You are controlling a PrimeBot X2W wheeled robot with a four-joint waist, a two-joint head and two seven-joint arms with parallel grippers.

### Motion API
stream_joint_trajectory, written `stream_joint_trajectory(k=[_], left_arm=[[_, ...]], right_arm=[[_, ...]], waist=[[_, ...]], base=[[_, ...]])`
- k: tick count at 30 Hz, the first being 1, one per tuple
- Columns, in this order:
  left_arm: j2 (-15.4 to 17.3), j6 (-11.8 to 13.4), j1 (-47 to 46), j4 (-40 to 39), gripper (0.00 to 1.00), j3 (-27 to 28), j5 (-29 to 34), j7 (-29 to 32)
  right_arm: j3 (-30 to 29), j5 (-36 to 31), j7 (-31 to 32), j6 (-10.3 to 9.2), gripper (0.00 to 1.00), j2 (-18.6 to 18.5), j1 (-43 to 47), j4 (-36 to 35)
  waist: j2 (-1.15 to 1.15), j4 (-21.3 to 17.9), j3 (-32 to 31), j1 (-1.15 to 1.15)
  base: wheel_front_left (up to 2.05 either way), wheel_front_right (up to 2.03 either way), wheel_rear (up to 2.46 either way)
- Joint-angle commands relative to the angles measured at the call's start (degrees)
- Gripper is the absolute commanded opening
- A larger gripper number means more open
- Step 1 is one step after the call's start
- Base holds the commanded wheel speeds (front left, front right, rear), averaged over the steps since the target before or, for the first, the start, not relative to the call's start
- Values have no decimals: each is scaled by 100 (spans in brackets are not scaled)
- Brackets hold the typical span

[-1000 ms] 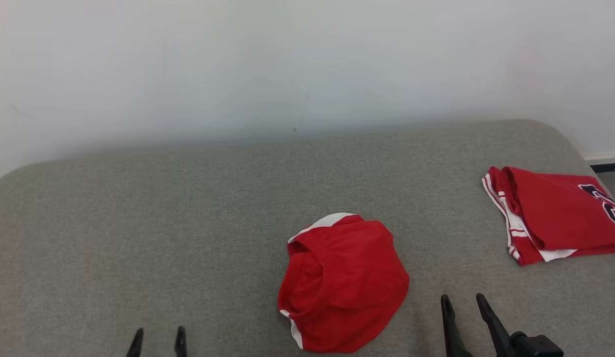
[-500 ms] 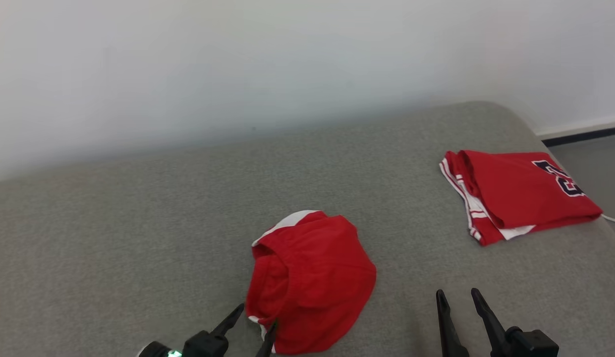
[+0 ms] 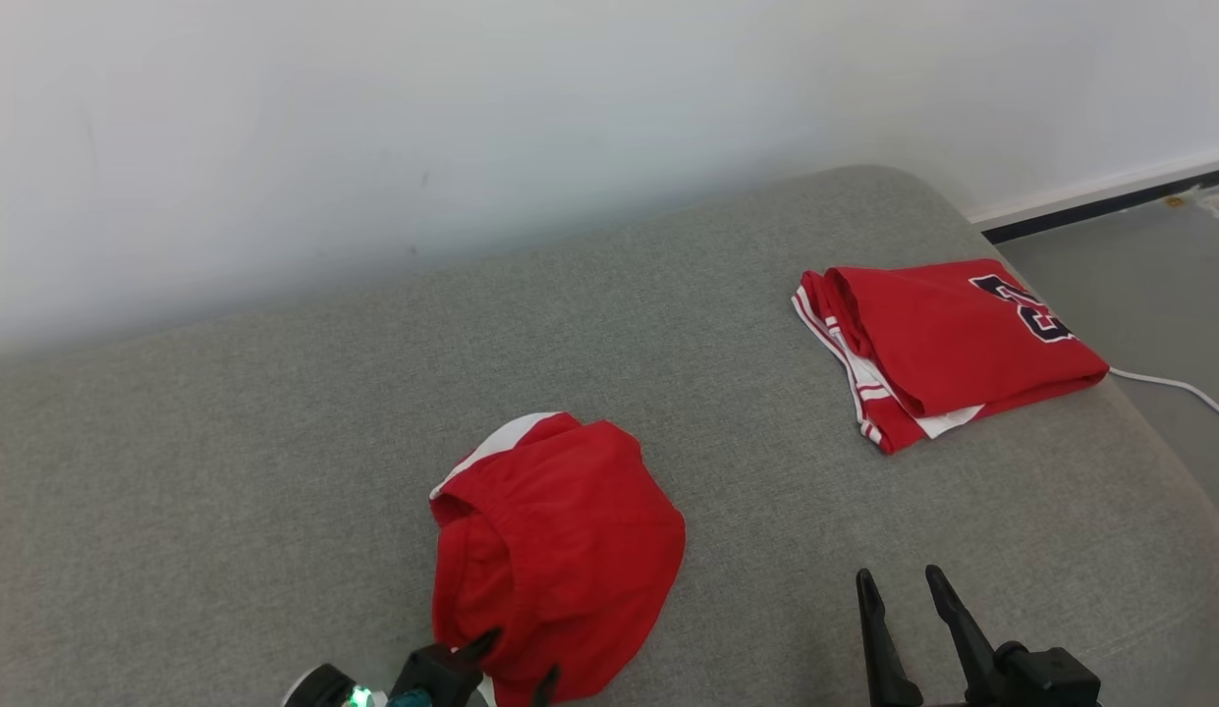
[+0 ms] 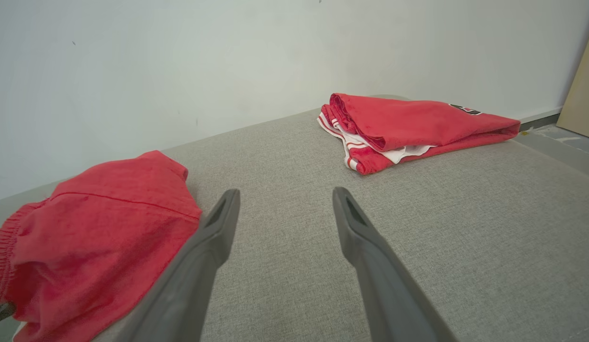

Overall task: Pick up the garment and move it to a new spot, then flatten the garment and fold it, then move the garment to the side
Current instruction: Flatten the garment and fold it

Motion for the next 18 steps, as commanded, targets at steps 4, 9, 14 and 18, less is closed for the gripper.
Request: stream_joint_trajectory(k=[4,9,14,18], left_arm=[[99,11,-207,96,0,-422,-345,199],[140,11,-426,206,0,-589,-518,266],[-100,11,-750,350,0,-626,-582,218],[-384,11,-1120,101,0,-619,-1024,68]], right_arm=[[-18,-9,-32,-13,100,14,-37,-23],[14,27,-31,-13,100,14,-59,20],[54,68,-32,-13,100,13,-92,46],[40,72,-32,-13,100,14,-79,29]], waist=[[0,-41,26,0],[0,12,6,0],[0,64,-7,0],[0,102,-9,0]], base=[[0,0,0],[0,0,0],[0,0,0],[0,0,0]])
